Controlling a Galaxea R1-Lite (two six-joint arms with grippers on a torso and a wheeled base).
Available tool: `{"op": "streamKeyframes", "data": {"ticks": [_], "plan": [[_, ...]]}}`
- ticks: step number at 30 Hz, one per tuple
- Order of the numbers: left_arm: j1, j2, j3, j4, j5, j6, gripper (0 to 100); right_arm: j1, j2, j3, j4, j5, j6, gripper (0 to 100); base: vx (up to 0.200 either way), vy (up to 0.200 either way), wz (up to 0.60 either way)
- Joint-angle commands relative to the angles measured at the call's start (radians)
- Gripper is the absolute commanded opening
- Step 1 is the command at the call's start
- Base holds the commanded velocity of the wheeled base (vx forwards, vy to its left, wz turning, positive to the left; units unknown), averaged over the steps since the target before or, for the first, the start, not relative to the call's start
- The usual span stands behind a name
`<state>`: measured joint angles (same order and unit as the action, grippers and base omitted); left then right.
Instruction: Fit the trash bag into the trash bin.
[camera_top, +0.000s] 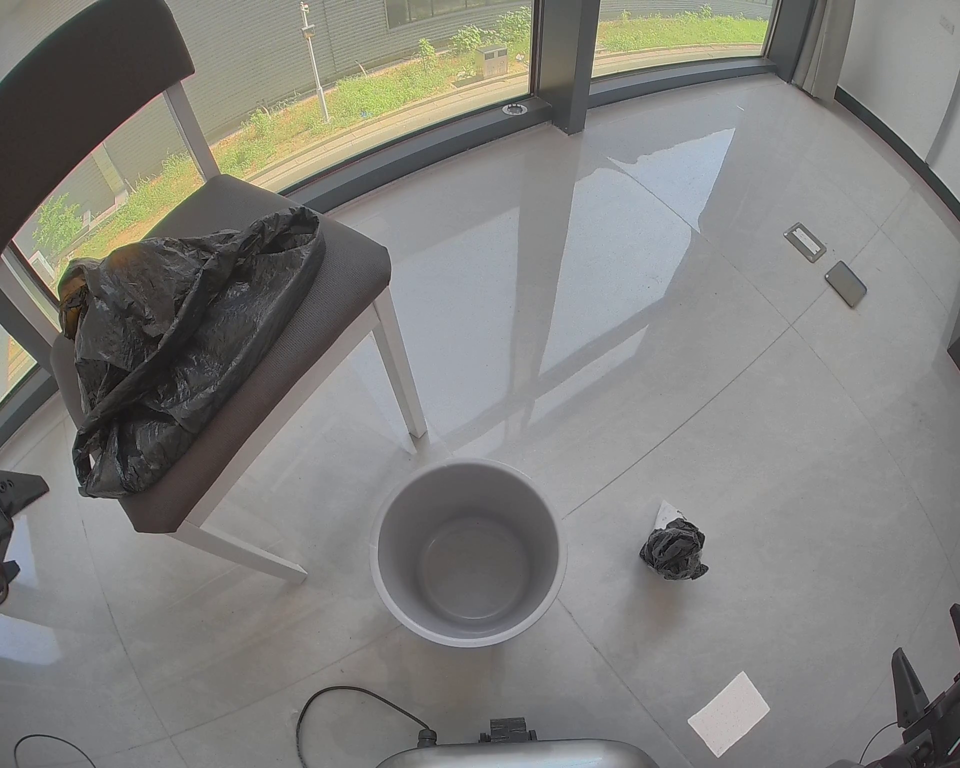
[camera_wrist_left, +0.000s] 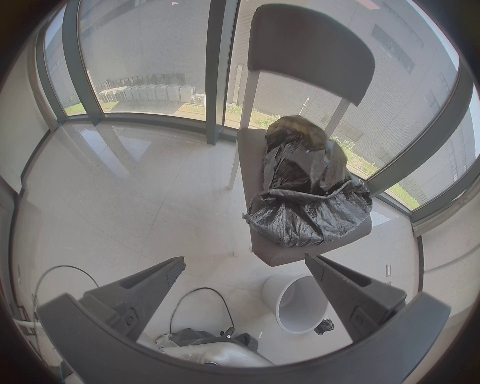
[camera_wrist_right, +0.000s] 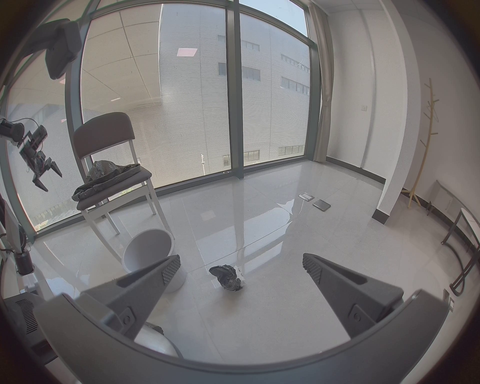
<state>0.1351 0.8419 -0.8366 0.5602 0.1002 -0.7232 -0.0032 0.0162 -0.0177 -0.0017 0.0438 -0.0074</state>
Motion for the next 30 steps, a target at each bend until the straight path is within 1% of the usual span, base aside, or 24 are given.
{"op": "streamKeyframes", "data": {"ticks": [1,2,4,12,18,20,22,25,28,30], "plan": [[0.061,0.009,0.162,-0.146,-0.063,-0.015,100,0.000,-0.007,0.018,0.000,0.001,-0.005,100,0.000,0.000,0.00],[0.081,0.014,0.203,-0.223,-0.079,-0.010,100,0.000,-0.007,0.018,-0.001,0.001,-0.003,100,0.000,0.000,0.00],[0.106,0.031,0.226,-0.289,-0.096,-0.009,100,0.000,-0.007,0.018,0.000,0.001,-0.002,100,0.000,0.000,0.00],[0.199,0.117,0.225,-0.344,-0.139,-0.005,100,0.000,-0.007,0.018,0.000,-0.001,0.000,100,0.000,0.000,0.00],[0.317,0.226,0.212,-0.488,-0.209,-0.005,100,0.000,-0.007,0.018,0.000,0.001,-0.002,100,0.000,0.000,0.00],[0.343,0.250,0.197,-0.513,-0.232,-0.005,100,0.000,-0.007,0.018,0.000,0.001,0.000,100,0.000,0.000,0.00],[0.354,0.273,0.182,-0.513,-0.257,-0.005,100,0.000,-0.007,0.018,0.000,-0.001,0.000,100,0.000,0.000,0.00],[0.354,0.306,0.165,-0.517,-0.263,-0.005,100,0.000,-0.007,0.018,0.000,-0.001,-0.002,100,0.000,0.000,0.00],[0.347,0.316,0.159,-0.517,-0.264,-0.007,100,0.000,-0.007,0.018,0.000,-0.001,-0.002,100,0.000,0.000,0.00],[0.324,0.325,0.157,-0.514,-0.277,-0.007,100,0.000,-0.007,0.018,0.000,-0.001,-0.003,100,0.000,0.000,0.00]]}}
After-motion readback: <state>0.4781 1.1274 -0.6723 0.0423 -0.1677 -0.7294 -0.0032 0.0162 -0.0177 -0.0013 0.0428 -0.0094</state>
